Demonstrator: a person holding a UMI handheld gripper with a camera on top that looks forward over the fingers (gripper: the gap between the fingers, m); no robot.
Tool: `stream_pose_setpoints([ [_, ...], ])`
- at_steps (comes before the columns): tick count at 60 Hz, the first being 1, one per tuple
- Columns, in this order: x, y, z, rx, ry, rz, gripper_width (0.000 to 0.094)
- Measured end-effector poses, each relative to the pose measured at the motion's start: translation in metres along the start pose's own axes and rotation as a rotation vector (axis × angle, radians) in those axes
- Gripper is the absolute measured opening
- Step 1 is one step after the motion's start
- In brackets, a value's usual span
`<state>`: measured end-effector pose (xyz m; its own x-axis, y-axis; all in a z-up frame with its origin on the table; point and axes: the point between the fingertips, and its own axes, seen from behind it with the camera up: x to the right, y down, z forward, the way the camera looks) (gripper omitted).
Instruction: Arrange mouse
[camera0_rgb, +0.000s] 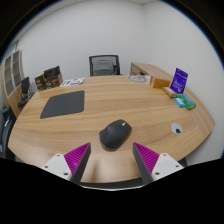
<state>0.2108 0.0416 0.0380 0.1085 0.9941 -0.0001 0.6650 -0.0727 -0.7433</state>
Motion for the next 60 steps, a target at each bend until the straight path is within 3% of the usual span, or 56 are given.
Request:
stream_pose_setpoints([
  [25,0.002,-0.007,0.079,-0.070,0.019,0.015,0.0868],
  [48,-0.015,-0.037,0.121,-0.066,0.002,-0.006,0.0869],
  [60,-0.020,-0.042,0.132,-0.064,-0.001,-0.003,0.0772],
])
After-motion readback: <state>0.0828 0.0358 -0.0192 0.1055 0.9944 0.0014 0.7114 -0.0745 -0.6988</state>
